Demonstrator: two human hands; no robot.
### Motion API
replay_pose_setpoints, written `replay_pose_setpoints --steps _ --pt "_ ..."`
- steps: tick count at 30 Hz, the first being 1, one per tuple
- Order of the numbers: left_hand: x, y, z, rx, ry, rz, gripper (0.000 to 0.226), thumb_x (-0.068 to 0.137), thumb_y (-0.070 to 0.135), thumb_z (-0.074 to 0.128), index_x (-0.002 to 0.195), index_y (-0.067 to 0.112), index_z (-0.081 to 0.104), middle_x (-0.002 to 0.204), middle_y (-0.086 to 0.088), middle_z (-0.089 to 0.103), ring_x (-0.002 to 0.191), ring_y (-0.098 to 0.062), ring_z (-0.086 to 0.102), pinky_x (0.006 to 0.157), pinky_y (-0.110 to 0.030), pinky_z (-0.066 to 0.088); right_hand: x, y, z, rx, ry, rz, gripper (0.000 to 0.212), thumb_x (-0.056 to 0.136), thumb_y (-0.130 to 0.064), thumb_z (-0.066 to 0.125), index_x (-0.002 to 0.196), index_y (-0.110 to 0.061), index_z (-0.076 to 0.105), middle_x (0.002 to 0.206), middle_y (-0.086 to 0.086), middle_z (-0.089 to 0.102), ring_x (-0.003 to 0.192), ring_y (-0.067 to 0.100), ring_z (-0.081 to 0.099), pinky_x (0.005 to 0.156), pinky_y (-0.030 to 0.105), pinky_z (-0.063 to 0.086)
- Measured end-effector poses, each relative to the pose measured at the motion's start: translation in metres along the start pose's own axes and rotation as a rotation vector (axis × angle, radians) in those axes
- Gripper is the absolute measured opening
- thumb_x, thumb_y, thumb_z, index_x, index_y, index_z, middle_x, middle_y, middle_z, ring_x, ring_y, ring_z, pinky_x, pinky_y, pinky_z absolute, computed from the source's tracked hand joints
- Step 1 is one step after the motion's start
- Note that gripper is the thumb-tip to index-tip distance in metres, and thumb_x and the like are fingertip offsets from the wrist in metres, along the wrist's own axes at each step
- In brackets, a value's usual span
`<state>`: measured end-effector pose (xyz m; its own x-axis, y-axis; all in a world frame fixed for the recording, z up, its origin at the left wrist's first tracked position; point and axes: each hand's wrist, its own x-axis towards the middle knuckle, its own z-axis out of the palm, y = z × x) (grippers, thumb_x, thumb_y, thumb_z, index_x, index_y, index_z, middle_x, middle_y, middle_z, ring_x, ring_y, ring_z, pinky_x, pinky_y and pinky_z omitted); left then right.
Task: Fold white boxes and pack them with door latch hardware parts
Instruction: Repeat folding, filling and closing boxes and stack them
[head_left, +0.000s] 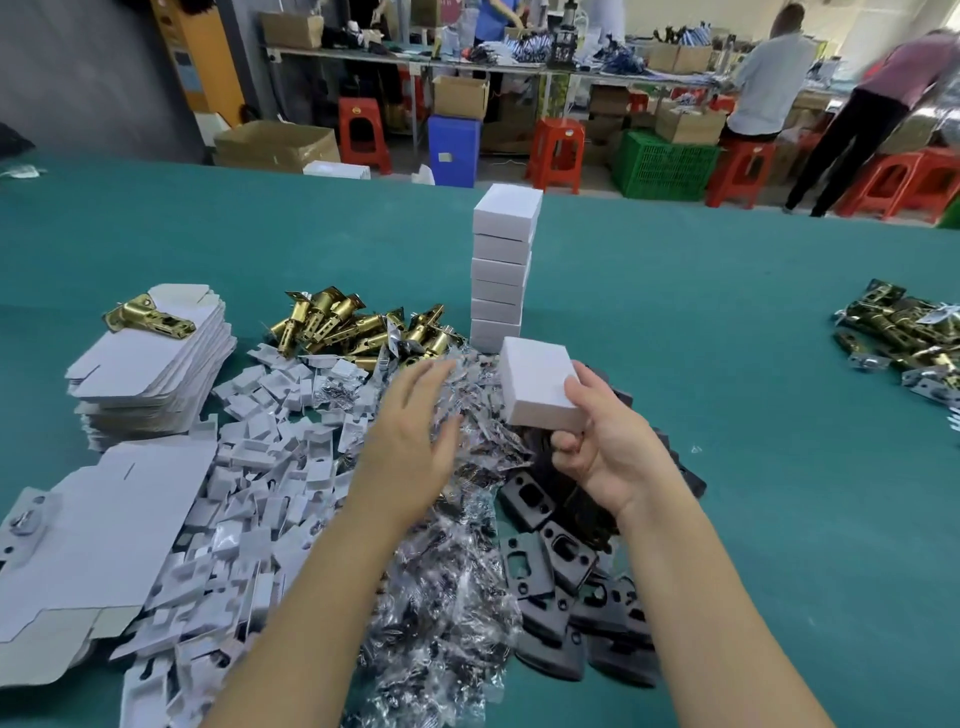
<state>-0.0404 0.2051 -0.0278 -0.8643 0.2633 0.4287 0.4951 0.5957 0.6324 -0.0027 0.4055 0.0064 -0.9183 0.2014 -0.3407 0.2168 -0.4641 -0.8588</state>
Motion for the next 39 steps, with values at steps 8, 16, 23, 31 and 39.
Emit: replay_pose_setpoints --steps 8,16,23,31,39 --pt "0.001 -0.024 0.019 -0.031 0.006 -0.26 0.038 0.099 0.023 0.06 0.137 0.023 0.059 0.146 0.005 0.045 0.117 -0.004 0.05 0.106 -0.025 0.043 0.076 -0.033 -0.018 0.028 0.17 -0.046 0.032 0.107 -0.006 0.05 0.138 -0.015 0.052 0.089 0.019 0.073 0.063 0.027 0.076 0.056 0.032 0.063" --pt "0.003 -0.026 0.024 -0.014 -0.071 -0.336 0.032 0.099 0.025 0.06 0.13 0.025 0.063 0.14 0.01 0.05 0.116 -0.019 0.059 0.106 -0.041 0.05 0.159 -0.051 -0.018 -0.115 0.33 -0.033 0.043 0.107 0.0 0.043 0.15 -0.007 0.043 0.132 0.028 0.06 0.075 0.032 0.072 0.052 0.031 0.062" --pt "0.002 -0.033 0.029 0.037 -0.078 -0.293 0.032 0.099 0.028 0.058 0.131 0.03 0.062 0.124 0.024 0.045 0.117 0.004 0.04 0.102 -0.019 0.03 0.192 -0.035 -0.019 -0.32 0.478 -0.066 0.036 0.099 0.016 0.041 0.13 0.006 0.056 0.106 0.028 0.064 0.055 0.026 0.069 0.042 0.025 0.056" --pt "0.001 -0.037 0.033 0.051 -0.092 -0.287 0.032 0.099 0.029 0.058 0.13 0.031 0.062 0.125 0.023 0.046 0.115 0.006 0.039 0.097 -0.013 0.026 0.197 -0.018 -0.025 -0.729 0.451 -0.165 0.021 0.097 0.002 0.056 0.112 -0.006 0.07 0.105 0.008 0.069 0.068 0.019 0.069 0.053 0.027 0.052" --pt "0.002 -0.037 0.034 0.053 -0.121 -0.279 0.032 0.099 0.029 0.055 0.131 0.028 0.062 0.134 0.014 0.052 0.12 0.001 0.041 0.101 -0.02 0.032 0.106 -0.021 0.0 -0.977 0.413 -0.452 0.019 0.098 -0.026 0.061 0.113 -0.024 0.072 0.099 -0.012 0.065 0.064 0.002 0.055 0.062 0.022 0.041"
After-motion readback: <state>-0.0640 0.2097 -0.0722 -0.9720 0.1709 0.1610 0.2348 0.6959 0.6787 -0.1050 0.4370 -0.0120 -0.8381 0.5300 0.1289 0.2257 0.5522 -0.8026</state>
